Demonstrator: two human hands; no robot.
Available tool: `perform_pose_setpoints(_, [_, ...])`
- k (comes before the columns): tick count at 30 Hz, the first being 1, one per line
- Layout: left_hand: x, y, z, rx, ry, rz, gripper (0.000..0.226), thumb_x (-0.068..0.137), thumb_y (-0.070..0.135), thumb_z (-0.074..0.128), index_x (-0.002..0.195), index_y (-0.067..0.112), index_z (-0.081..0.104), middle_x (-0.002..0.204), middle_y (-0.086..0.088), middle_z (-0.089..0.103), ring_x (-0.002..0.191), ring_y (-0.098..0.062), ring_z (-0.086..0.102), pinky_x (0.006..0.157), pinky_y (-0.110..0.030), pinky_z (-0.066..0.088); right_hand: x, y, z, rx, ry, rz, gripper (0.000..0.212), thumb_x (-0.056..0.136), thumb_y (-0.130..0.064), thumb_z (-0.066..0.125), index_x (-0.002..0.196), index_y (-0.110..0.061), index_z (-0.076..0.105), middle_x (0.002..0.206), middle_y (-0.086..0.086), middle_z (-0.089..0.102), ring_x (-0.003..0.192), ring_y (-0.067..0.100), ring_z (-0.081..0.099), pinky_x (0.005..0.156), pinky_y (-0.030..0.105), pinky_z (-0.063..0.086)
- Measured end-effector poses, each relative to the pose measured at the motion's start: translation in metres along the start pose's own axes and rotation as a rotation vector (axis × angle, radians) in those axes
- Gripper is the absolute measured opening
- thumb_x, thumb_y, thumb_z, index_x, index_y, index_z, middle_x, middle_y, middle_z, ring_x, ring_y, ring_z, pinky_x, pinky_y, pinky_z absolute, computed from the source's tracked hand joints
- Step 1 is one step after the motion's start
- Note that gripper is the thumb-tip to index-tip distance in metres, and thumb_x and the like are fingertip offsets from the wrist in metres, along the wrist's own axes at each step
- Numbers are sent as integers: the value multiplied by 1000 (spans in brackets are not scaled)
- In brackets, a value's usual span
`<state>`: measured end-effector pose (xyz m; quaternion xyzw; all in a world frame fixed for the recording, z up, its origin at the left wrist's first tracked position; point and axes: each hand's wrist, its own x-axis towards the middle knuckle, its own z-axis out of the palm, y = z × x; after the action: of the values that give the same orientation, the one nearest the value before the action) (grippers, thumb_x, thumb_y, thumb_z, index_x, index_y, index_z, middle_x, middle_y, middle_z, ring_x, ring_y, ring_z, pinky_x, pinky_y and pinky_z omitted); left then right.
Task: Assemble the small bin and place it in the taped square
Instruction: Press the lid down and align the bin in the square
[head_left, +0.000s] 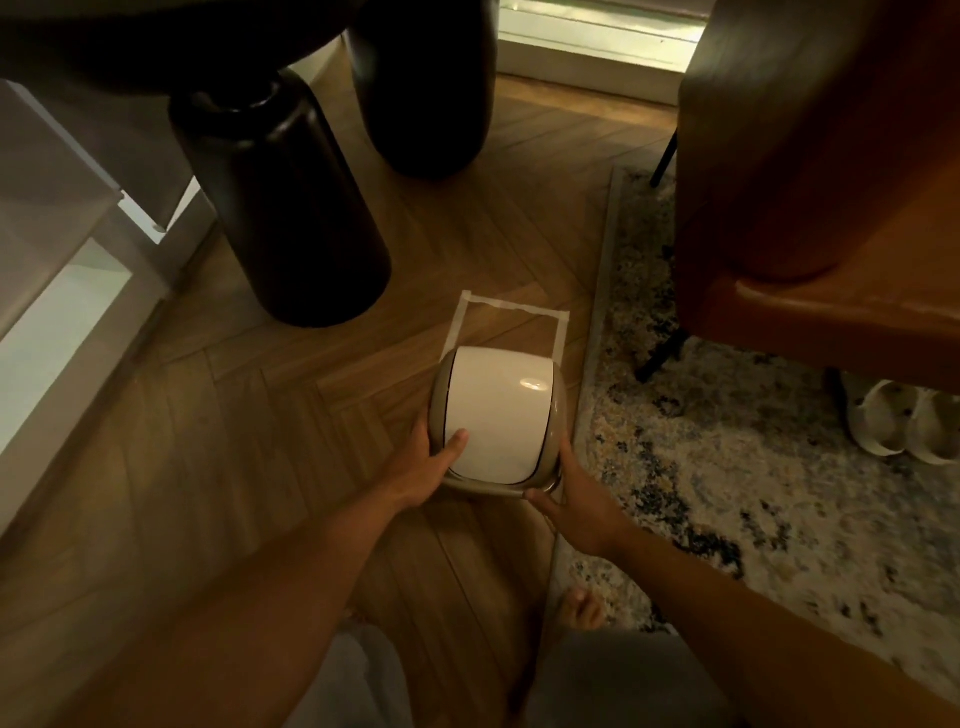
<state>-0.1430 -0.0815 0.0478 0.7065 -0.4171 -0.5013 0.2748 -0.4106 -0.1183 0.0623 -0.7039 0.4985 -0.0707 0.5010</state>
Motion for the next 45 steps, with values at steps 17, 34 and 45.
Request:
perform_pose_setpoints(17, [41, -6, 24, -85, 354, 265, 93, 77, 82, 60, 153, 31, 38, 137, 6, 58, 119, -8, 60, 90, -43, 60, 53, 12, 41, 394, 495, -138, 104, 84, -55, 82, 165, -32, 20, 150, -15, 54, 135, 7, 56, 102, 32, 55])
perform_pose_setpoints(34, [120, 31, 13, -166, 462, 343, 95, 80, 82, 52, 153, 23, 40, 142, -1, 57, 123, -17, 60, 92, -48, 57, 145, 23, 1, 266, 556, -173, 103, 81, -65, 78, 164, -39, 21, 143, -15, 61, 126, 2, 61, 97, 41, 59])
perform_pose_setpoints(45, [214, 72, -14, -82, 509, 376, 83, 84, 74, 51, 150, 26, 45, 138, -1, 59, 122, -19, 58, 98, -48, 52, 234, 5, -54, 210, 534, -265, 99, 78, -69, 78, 157, -56, 18, 134, -31, 57, 120, -10, 59, 91, 15, 54])
